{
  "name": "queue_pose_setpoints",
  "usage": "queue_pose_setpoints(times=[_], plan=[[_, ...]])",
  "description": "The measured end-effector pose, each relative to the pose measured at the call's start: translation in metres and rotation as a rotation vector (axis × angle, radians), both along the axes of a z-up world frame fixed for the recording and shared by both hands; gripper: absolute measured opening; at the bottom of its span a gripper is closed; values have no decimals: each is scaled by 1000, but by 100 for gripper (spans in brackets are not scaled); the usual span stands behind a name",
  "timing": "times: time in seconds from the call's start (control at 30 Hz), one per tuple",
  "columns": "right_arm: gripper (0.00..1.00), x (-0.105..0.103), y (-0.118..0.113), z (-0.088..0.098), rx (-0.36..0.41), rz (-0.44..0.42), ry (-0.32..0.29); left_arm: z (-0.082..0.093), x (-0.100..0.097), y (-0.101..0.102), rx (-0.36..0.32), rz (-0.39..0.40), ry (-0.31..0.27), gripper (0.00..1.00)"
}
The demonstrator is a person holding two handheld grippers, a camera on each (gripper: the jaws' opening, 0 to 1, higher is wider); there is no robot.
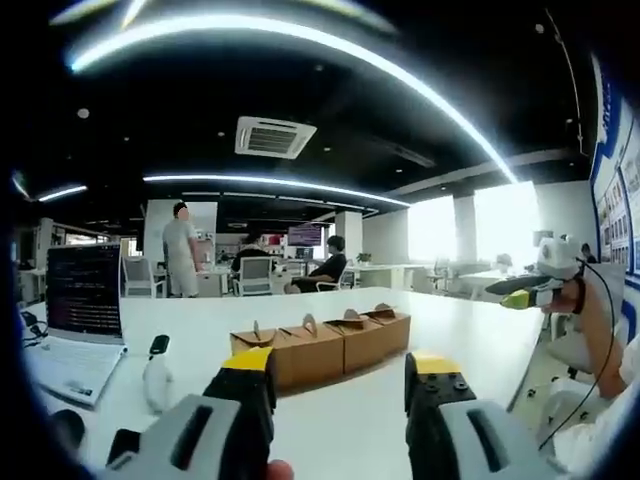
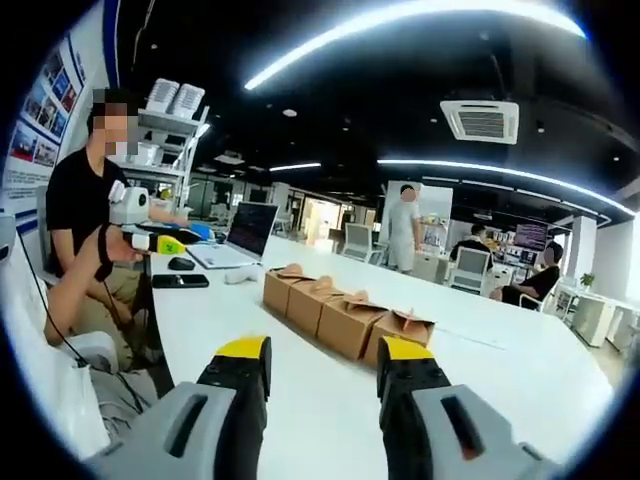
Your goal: Pick up one paper box from the group, open the paper box, and remove the item inside
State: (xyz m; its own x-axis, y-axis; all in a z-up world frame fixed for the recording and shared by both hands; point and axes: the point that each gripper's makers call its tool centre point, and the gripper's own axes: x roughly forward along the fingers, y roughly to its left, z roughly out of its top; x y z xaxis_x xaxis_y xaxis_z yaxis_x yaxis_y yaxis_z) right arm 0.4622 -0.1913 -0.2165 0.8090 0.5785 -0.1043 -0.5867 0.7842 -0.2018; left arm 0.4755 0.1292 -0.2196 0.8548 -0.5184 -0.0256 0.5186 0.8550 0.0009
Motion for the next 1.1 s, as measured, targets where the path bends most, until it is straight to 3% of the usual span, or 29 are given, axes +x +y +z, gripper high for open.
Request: queue_pose_setpoints(times=[1.1], plan=[[43, -4, 0, 3, -14, -4, -12, 0, 1, 1, 1, 10, -1, 51]])
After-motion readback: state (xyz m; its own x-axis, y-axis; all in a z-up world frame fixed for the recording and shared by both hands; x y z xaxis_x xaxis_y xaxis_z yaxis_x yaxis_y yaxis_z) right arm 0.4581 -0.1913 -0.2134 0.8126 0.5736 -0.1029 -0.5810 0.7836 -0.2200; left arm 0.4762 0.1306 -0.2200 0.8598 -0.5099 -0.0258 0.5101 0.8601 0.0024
